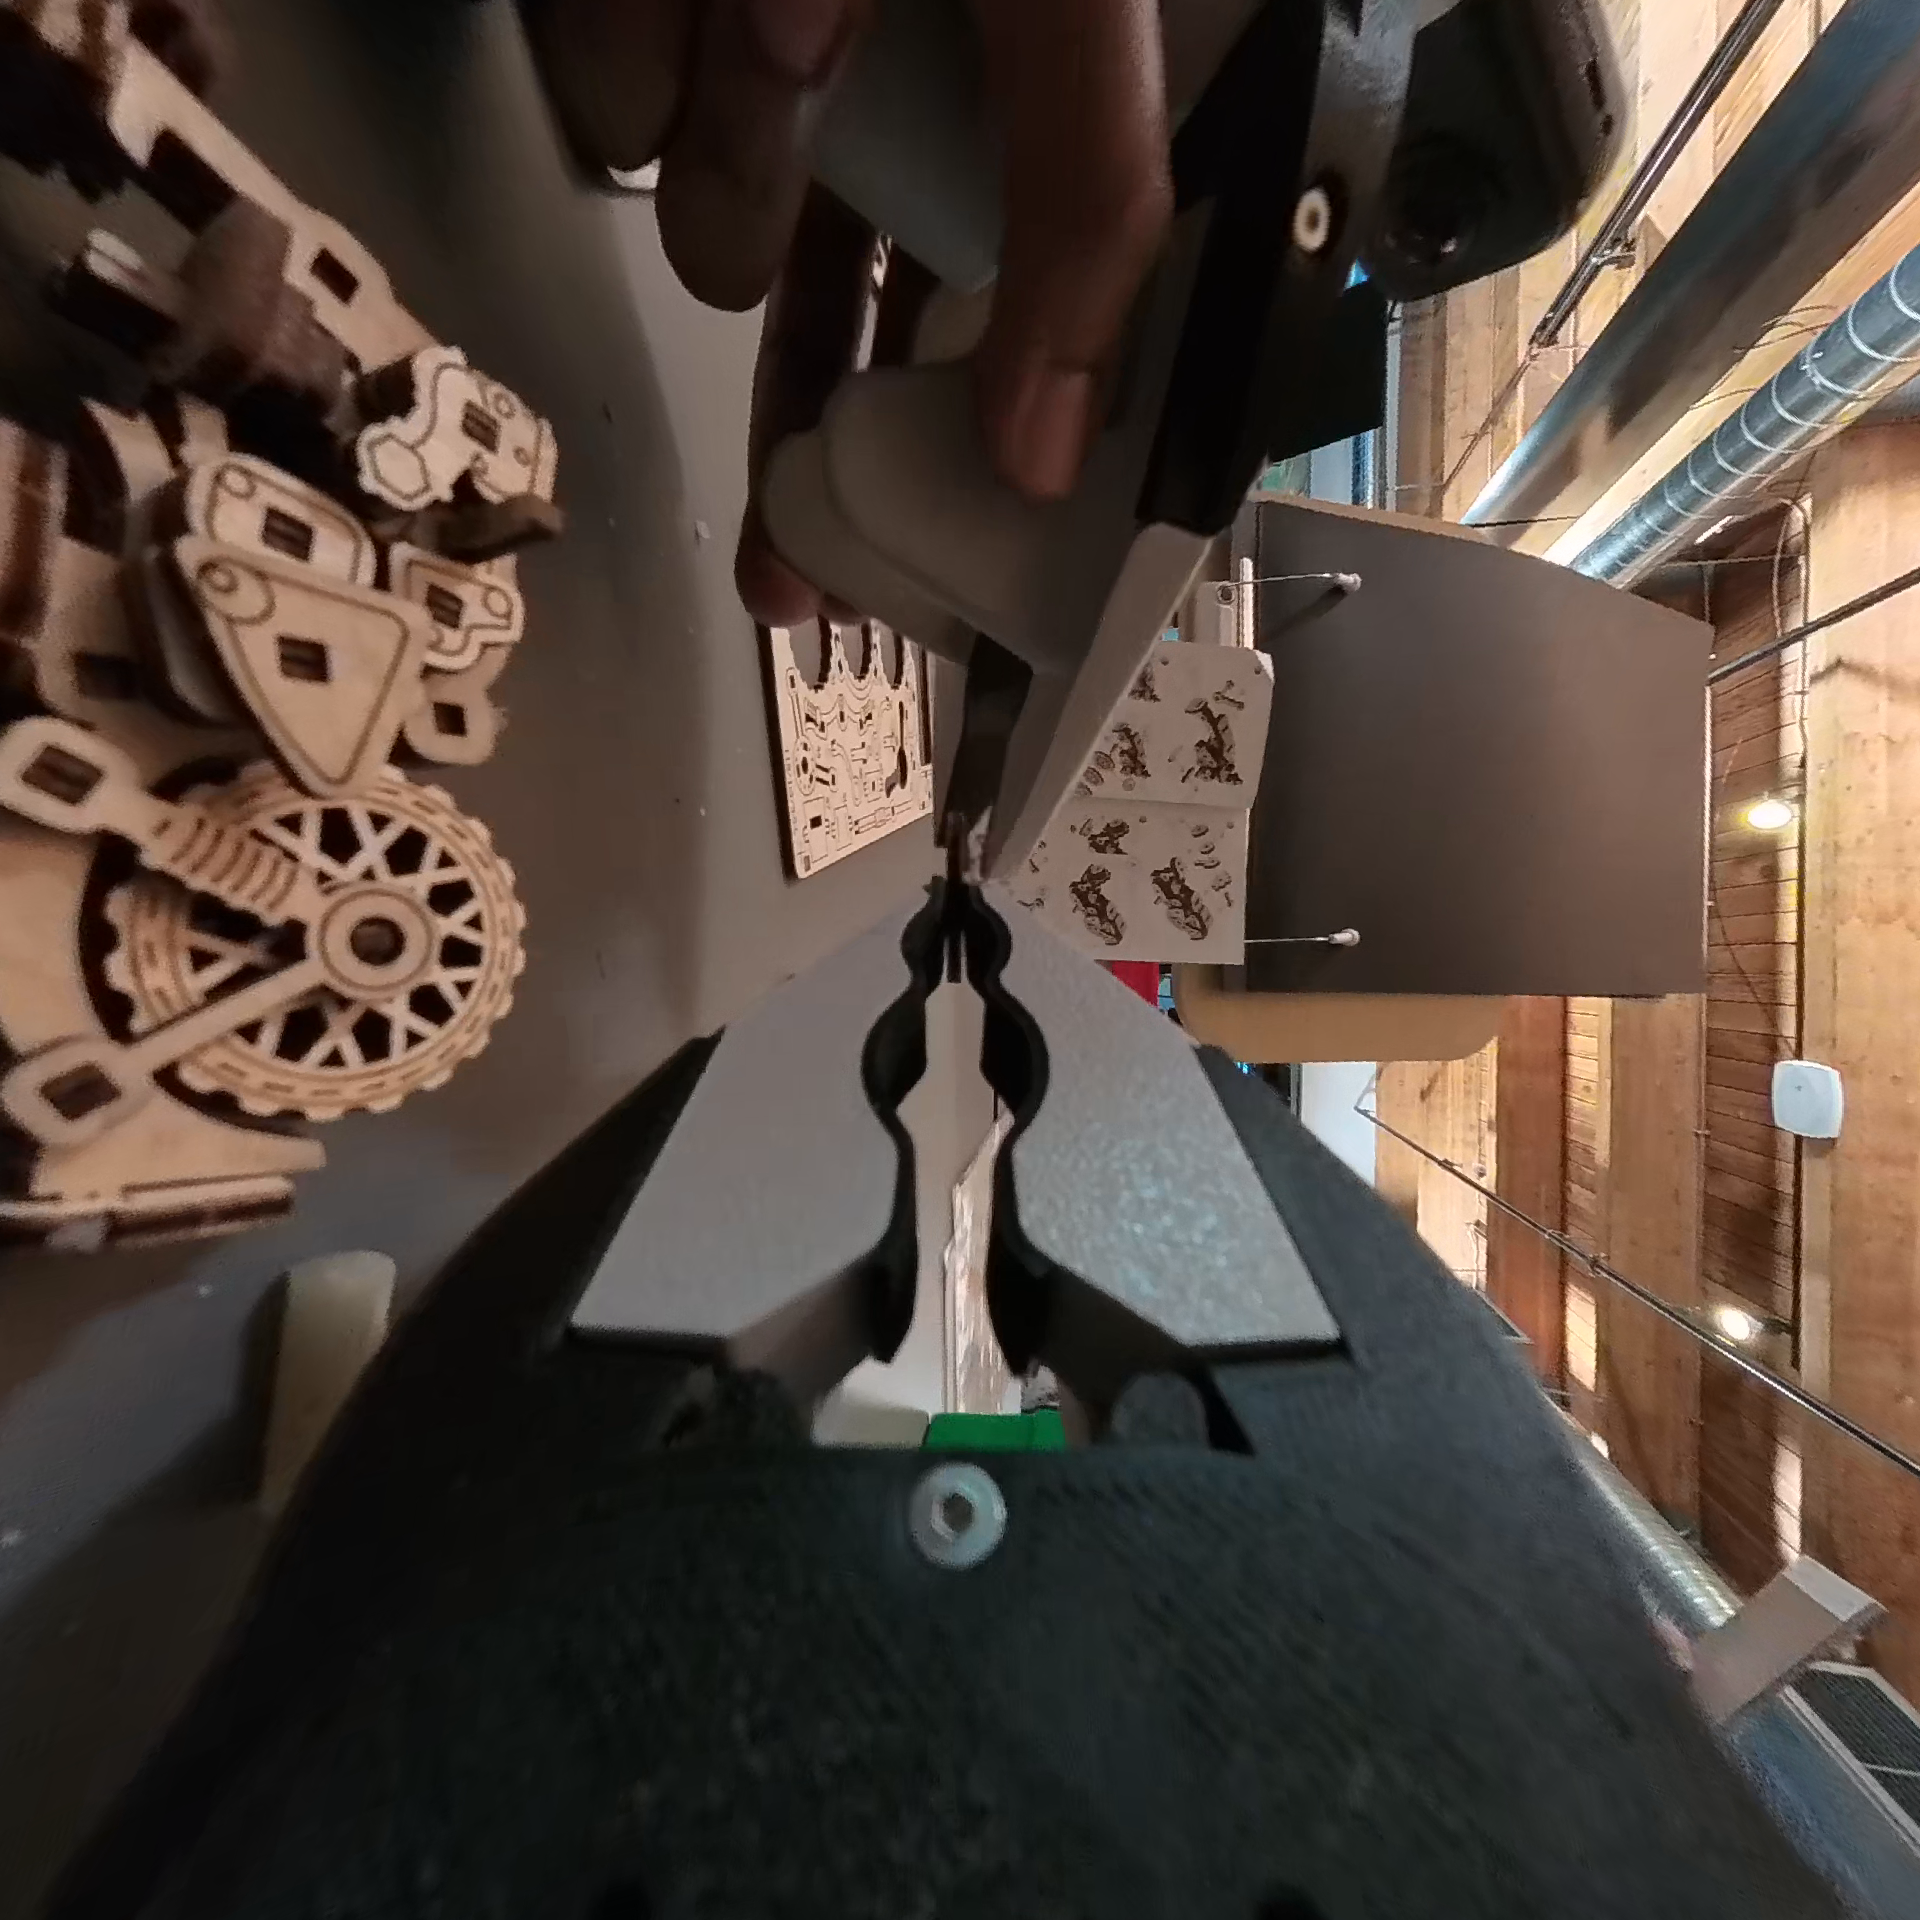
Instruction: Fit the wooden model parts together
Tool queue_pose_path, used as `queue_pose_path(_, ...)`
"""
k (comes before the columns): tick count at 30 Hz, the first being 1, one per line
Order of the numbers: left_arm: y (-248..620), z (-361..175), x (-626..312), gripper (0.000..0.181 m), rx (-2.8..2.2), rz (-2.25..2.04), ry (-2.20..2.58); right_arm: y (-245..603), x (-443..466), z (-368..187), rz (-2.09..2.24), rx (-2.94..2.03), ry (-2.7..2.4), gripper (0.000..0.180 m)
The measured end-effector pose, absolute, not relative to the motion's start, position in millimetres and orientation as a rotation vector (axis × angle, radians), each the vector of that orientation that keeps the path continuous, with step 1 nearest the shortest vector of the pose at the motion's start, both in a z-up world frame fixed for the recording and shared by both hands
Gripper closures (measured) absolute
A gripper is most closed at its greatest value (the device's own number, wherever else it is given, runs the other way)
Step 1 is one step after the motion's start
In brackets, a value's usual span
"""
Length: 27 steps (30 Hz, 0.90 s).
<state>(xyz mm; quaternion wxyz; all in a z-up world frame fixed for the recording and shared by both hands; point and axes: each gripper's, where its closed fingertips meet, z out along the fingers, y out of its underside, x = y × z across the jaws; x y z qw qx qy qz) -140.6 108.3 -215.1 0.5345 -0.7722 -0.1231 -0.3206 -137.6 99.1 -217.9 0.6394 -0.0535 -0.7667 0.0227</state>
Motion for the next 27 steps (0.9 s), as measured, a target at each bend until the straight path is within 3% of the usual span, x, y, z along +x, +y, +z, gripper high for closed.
queue_pose_path(9,109.7,-216.6,-142.6,0.164,-1.869,-0.709,-0.288,100.2,-137.9,-218.1,0.075,-0.151,-1.755,0.179)
queue_pose_path(11,109.7,-215.6,-147.2,0.173,-1.862,-0.662,-0.287,99.7,-137.9,-216.9,0.077,-0.15,-1.75,0.179)
queue_pose_path(17,109.0,-216.6,-146.3,0.172,-1.855,-0.706,-0.306,98.5,-137.6,-216.3,0.091,-0.164,-1.757,0.179)
queue_pose_path(20,107.8,-216.9,-138.6,0.153,-1.858,-0.798,-0.303,98.2,-137.8,-220.7,0.073,-0.152,-1.773,0.179)
queue_pose_path(27,107.5,-221.5,-142.4,0.164,-1.886,-0.751,-0.305,97.8,-137.3,-221.1,0.098,-0.165,-1.782,0.179)
